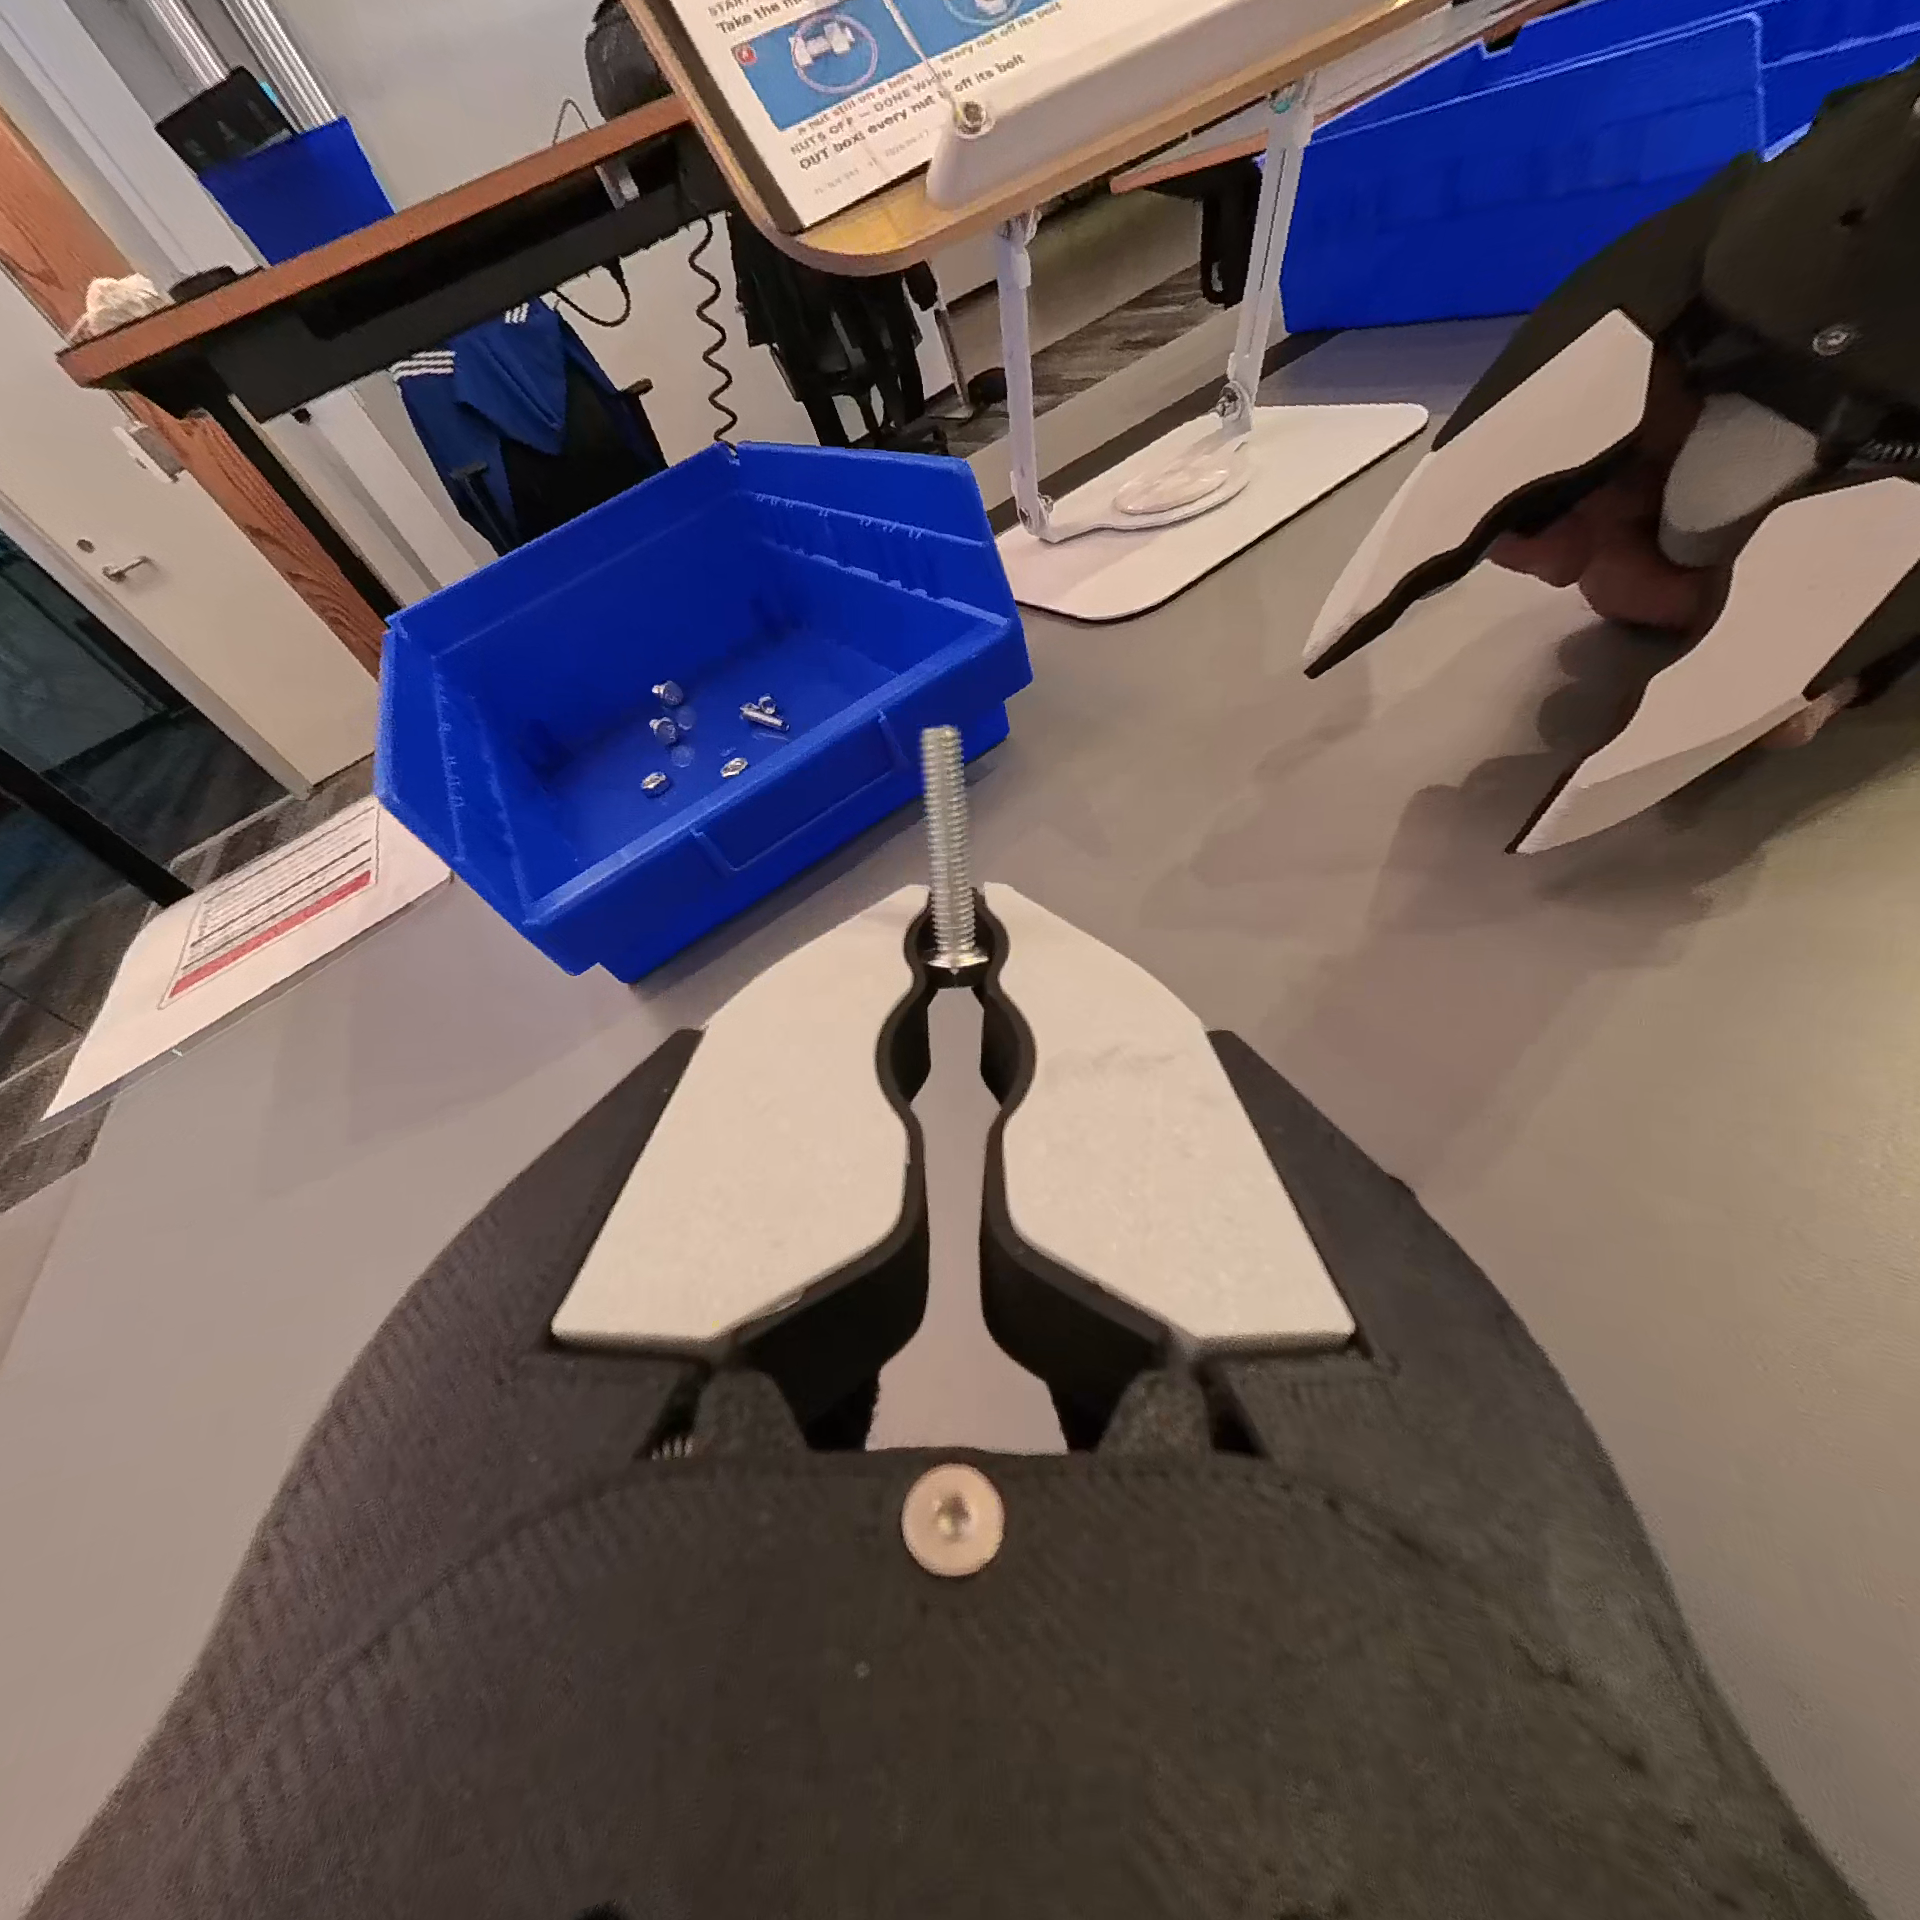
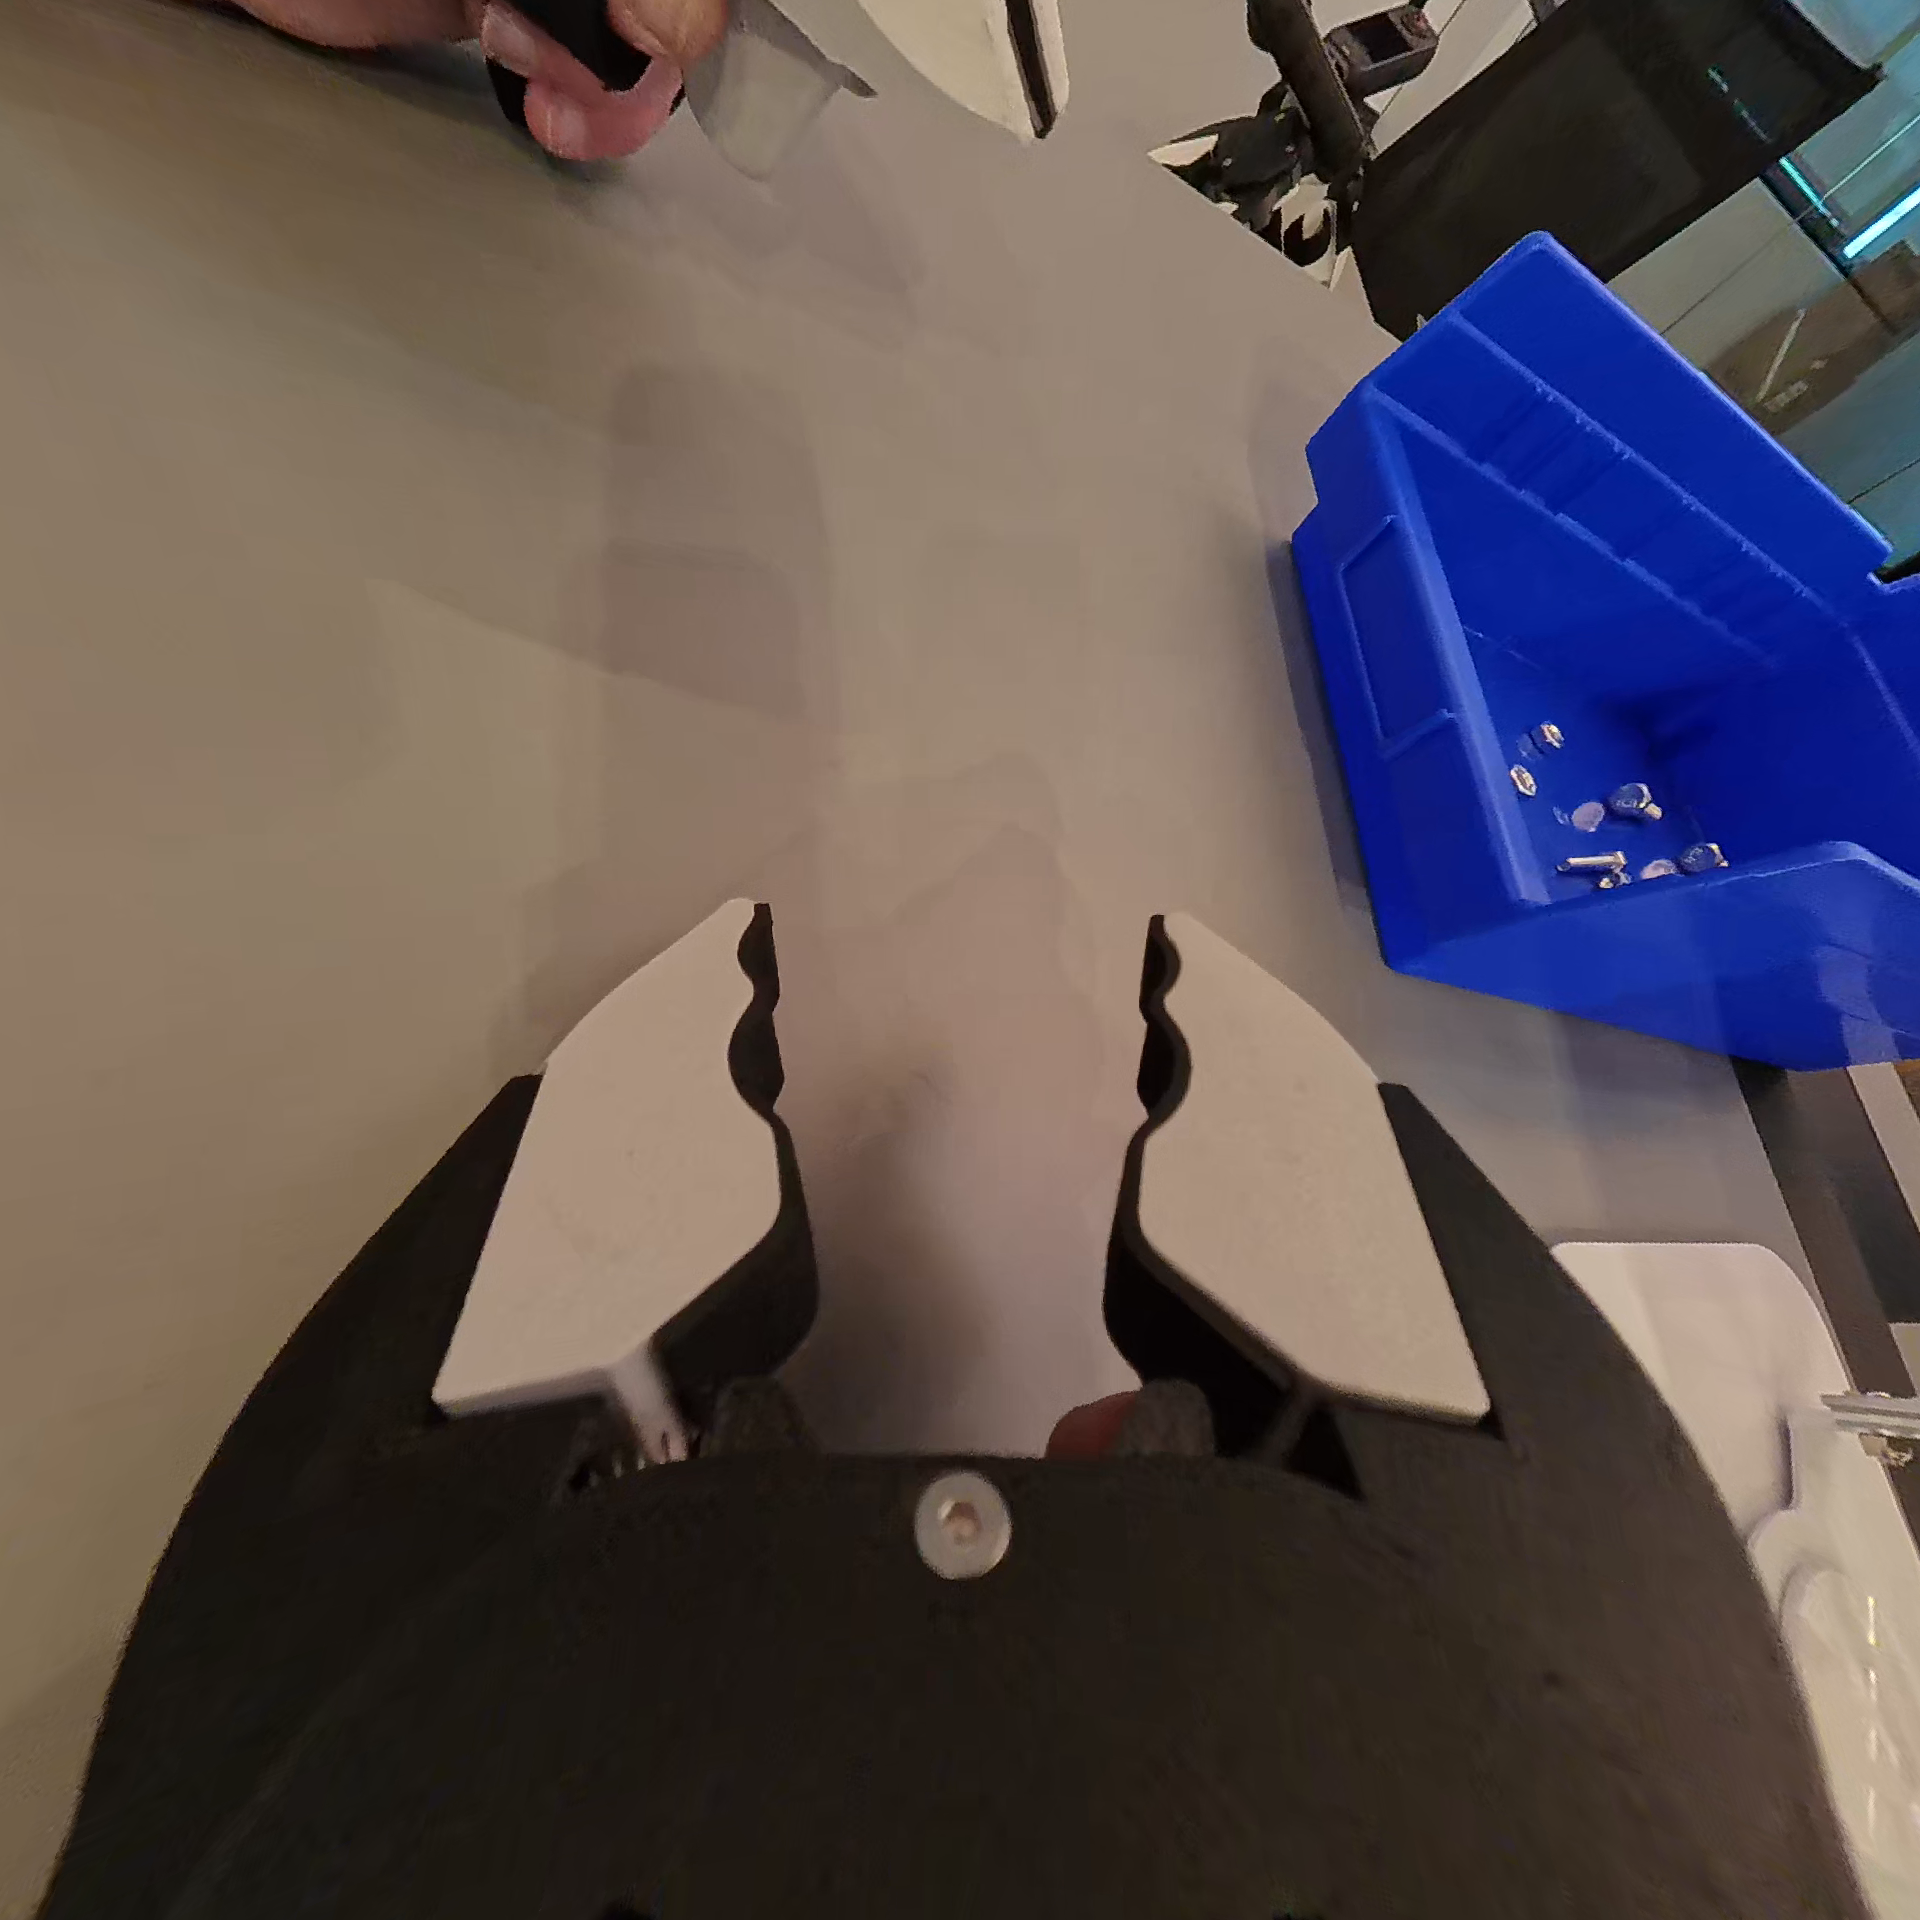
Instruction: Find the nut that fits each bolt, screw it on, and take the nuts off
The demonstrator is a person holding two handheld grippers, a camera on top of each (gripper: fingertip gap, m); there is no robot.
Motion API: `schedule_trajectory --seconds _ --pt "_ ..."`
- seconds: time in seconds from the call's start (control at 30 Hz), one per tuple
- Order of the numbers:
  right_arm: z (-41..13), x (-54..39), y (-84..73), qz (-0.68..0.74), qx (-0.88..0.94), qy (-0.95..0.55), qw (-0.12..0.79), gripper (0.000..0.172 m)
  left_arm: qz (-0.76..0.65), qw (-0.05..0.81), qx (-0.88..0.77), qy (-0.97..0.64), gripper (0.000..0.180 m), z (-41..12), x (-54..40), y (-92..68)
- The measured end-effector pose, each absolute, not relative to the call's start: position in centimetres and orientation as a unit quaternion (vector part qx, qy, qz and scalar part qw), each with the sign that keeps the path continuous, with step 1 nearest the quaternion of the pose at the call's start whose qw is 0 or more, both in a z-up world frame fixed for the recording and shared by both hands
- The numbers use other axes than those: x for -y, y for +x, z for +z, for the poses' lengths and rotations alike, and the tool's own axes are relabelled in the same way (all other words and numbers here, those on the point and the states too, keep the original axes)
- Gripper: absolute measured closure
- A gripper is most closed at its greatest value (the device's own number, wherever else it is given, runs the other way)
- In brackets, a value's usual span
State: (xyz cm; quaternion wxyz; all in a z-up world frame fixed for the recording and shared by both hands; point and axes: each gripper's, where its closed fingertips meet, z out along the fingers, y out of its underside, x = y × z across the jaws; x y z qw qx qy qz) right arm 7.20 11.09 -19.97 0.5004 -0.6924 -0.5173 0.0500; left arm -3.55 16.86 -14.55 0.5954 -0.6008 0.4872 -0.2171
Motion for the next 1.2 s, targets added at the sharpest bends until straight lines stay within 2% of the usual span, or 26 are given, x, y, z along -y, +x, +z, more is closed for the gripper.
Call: schedule_trajectory --seconds 0.33,1.0,1.2 --pt "-20.0 -11.5 7.5 0.052 0.503 -0.704 0.498 0.093 -0.214 0.585 -0.478 -0.619 0.177 -14.9 -17.3 -3.7" --pt "-19.7 -13.2 9.4 0.017 0.486 -0.706 0.515 0.098 -0.166 0.519 -0.480 -0.687 0.177 -17.6 -20.9 -3.5" --pt "-19.7 -13.5 10.1 0.015 0.476 -0.714 0.513 0.092 -0.158 0.487 -0.501 -0.698 0.177 -18.8 -20.7 -3.0"
